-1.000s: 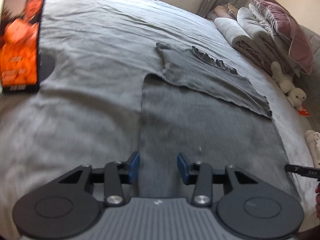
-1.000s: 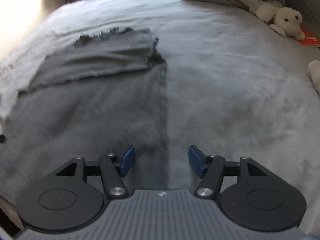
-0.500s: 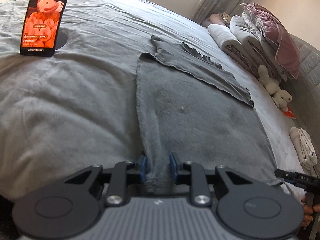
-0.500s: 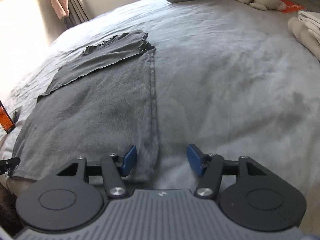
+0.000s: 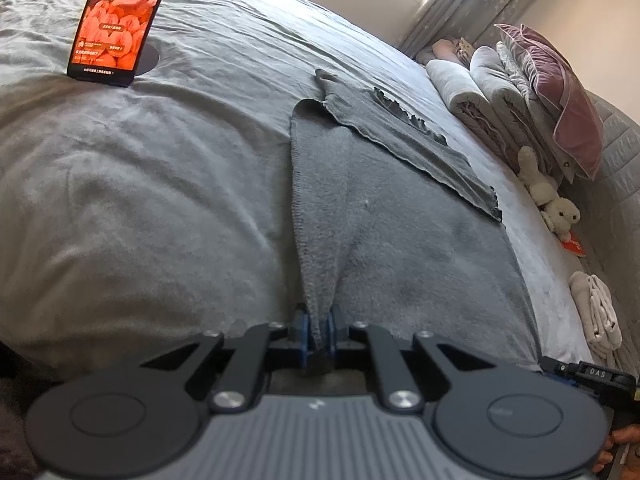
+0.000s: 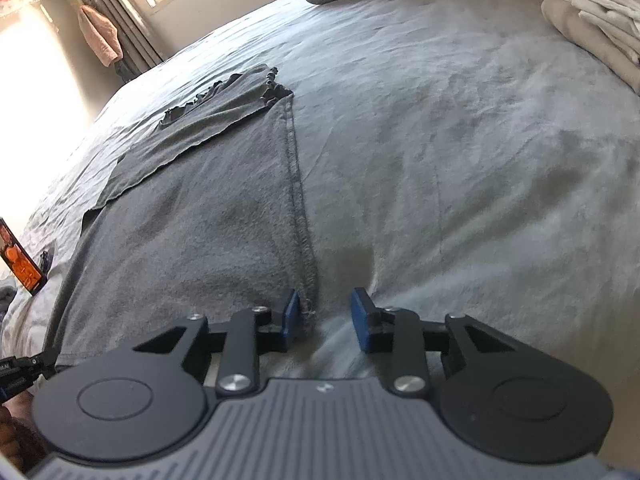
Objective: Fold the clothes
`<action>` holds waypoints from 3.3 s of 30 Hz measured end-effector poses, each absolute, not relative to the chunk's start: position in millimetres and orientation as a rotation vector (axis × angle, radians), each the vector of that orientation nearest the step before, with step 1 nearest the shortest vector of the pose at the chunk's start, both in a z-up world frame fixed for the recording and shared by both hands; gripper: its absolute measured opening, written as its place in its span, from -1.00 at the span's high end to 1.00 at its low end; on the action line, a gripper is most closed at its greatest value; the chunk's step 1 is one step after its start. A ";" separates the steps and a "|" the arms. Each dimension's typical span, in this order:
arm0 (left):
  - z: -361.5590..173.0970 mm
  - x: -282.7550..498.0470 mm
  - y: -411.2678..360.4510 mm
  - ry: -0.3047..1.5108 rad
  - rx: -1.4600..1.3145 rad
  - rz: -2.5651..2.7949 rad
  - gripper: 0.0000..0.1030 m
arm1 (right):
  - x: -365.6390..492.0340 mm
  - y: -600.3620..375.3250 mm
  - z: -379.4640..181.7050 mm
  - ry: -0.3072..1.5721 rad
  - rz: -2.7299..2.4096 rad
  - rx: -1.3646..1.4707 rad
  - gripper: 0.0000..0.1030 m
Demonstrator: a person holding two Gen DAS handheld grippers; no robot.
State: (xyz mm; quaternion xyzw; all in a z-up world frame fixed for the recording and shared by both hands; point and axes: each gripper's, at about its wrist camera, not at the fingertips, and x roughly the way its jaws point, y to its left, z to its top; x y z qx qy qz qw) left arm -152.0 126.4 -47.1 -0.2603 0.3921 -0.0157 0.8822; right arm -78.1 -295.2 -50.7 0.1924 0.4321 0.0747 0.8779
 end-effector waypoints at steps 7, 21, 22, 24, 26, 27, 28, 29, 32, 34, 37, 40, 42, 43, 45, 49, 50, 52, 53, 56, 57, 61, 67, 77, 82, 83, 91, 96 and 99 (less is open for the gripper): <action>-48.1 -151.7 132.2 0.820 -0.566 -0.057 0.83 | -79.7 -296.8 -50.1 0.919 0.165 0.434 0.53; -51.6 -145.5 161.7 0.875 -0.686 -0.155 0.80 | -73.7 -314.7 -52.4 0.982 0.243 0.607 0.71; -52.8 -145.2 163.6 0.878 -0.700 -0.163 0.78 | -73.4 -316.4 -52.7 0.984 0.247 0.622 0.64; -54.9 -144.8 165.7 0.884 -0.716 -0.173 0.74 | -72.8 -319.9 -53.5 0.987 0.256 0.652 0.56; -55.8 -143.8 166.4 0.893 -0.722 -0.176 0.74 | -72.1 -323.4 -54.2 0.991 0.264 0.683 0.48; -56.2 -143.2 166.3 0.897 -0.722 -0.178 0.74 | -71.8 -325.2 -54.6 0.992 0.268 0.698 0.47; -56.4 -142.6 165.7 0.901 -0.721 -0.179 0.74 | -71.5 -323.7 -54.1 0.990 0.269 0.690 0.44; -56.6 -142.1 165.0 0.904 -0.719 -0.179 0.74 | -71.1 -321.4 -53.4 0.988 0.269 0.675 0.43; -57.2 -140.4 164.5 0.914 -0.722 -0.182 0.75 | -69.3 -311.3 -51.2 0.978 0.272 0.610 0.42; -56.0 -140.3 165.9 0.915 -0.728 -0.176 0.79 | -67.9 -302.9 -49.1 0.975 0.282 0.545 0.82; -44.8 -147.0 171.6 0.851 -0.734 -0.149 0.87 | -69.4 -309.2 -42.1 0.949 0.278 0.548 0.84; -31.4 -155.3 176.6 0.786 -0.743 -0.173 0.90 | -73.6 -324.6 -31.1 0.899 0.276 0.603 0.85; -30.7 -153.0 172.9 0.814 -0.709 -0.173 0.90 | -73.7 -329.1 -28.3 0.894 0.267 0.612 0.85; -34.3 -149.1 169.9 0.852 -0.692 -0.162 0.90 | -71.6 -327.0 -30.4 0.915 0.257 0.594 0.85; -45.5 -140.2 164.4 0.933 -0.661 -0.125 0.88 | -67.6 -322.7 -34.5 0.955 0.236 0.558 0.85; -47.9 -134.5 162.6 0.967 -0.660 -0.111 0.88 | -61.7 -309.6 -38.8 1.011 0.213 0.468 0.85; -46.1 -134.8 164.2 0.966 -0.668 -0.117 0.88 | -61.0 -307.1 -37.4 1.011 0.216 0.451 0.85; -42.8 -135.6 168.8 0.955 -0.699 -0.131 0.88 | -57.9 -306.8 -32.6 0.999 0.225 0.451 0.85; -40.3 -135.8 170.5 0.945 -0.714 -0.136 0.88 | -53.7 -306.6 -29.1 0.987 0.227 0.458 0.85; -31.8 -136.0 175.4 0.914 -0.755 -0.154 0.89 | -41.3 -305.9 -18.8 0.953 0.235 0.478 0.85; -27.4 -135.2 176.8 0.900 -0.766 -0.159 0.89 | -37.2 -305.6 -15.4 0.941 0.237 0.485 0.85; -10.6 -124.0 184.3 0.840 -0.806 -0.168 0.89 | -20.7 -304.6 -1.6 0.895 0.247 0.512 0.84; -2.4 -72.3 190.2 0.782 -0.871 -0.127 0.89 | 4.1 -303.1 19.1 0.825 0.261 0.551 0.84; -42.6 23.4 201.1 0.784 -0.894 -0.038 0.88 | 87.3 -294.0 -28.9 0.824 0.197 0.562 0.83; -53.9 32.1 207.2 0.714 -0.887 -0.031 0.72 | 94.9 -312.1 -42.4 0.759 0.194 0.687 0.70; -53.6 33.7 208.6 0.700 -0.892 -0.034 0.61 | 95.5 -314.5 -39.6 0.738 0.197 0.690 0.70; -24.8 26.9 192.4 0.649 -0.481 -0.028 0.14 | 84.9 -307.3 -30.4 0.693 0.245 0.411 0.20; -29.7 16.8 201.7 0.684 -0.385 -0.066 0.10 | 72.9 -290.7 -37.2 0.699 0.274 0.124 0.20; -27.1 10.6 200.9 0.689 -0.321 -0.093 0.05 | 69.3 -284.3 -41.7 0.698 0.301 0.077 0.17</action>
